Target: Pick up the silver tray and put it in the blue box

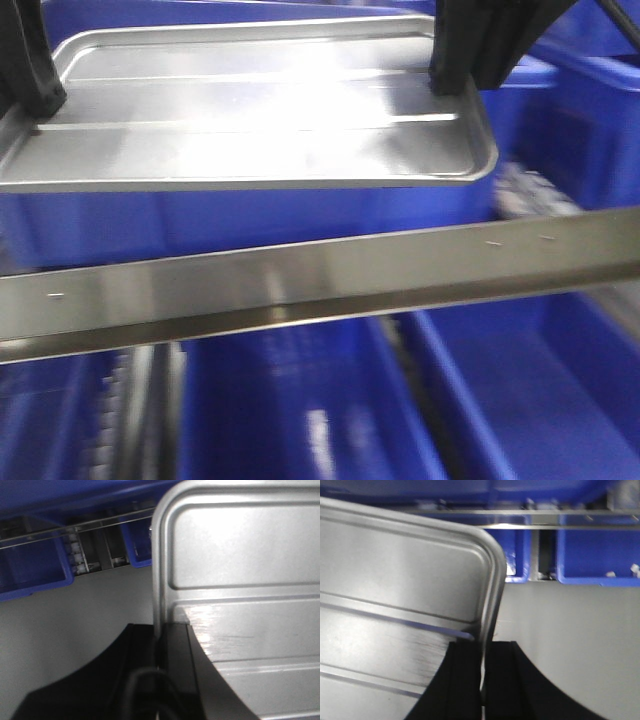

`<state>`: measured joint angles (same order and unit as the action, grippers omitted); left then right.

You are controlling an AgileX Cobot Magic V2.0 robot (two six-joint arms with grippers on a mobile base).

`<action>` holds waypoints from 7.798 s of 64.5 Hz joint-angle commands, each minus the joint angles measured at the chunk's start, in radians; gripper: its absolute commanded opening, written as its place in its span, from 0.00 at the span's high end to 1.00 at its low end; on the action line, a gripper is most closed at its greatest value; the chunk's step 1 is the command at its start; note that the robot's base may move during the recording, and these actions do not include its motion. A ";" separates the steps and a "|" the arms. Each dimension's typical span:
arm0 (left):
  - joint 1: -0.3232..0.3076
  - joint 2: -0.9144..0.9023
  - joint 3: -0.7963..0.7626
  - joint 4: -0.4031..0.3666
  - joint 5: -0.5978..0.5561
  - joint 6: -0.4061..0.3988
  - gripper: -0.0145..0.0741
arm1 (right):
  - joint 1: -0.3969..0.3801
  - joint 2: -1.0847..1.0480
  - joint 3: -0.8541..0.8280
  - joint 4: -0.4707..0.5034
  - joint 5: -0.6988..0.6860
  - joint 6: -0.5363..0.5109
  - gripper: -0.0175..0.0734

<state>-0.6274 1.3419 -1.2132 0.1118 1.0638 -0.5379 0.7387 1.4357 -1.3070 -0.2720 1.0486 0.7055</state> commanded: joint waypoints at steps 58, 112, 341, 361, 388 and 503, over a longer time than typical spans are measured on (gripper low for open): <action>-0.006 -0.032 -0.026 0.039 -0.001 0.019 0.95 | -0.001 -0.039 -0.026 -0.057 -0.016 -0.024 0.75; -0.006 -0.030 -0.122 0.075 -0.108 0.049 0.95 | -0.001 -0.040 -0.144 -0.057 -0.002 -0.065 0.75; 0.141 -0.734 0.708 -0.024 -0.816 0.350 0.95 | -0.328 -0.780 0.837 -0.135 -1.005 -0.300 0.75; 0.400 -1.134 1.017 -0.194 -0.993 0.562 0.95 | -0.328 -0.780 0.837 -0.135 -1.005 -0.300 0.75; 0.646 -1.370 1.240 -0.233 -1.058 0.562 0.95 | -0.328 -0.778 0.837 -0.135 -1.006 -0.300 0.75; 0.646 -1.370 1.240 -0.233 -1.058 0.562 0.95 | -0.768 -1.466 1.340 0.054 -1.116 -0.413 0.75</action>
<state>0.0189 -0.0117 0.0289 -0.1132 0.0970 0.0221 -0.0231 -0.0088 0.0314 -0.2195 0.0217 0.3075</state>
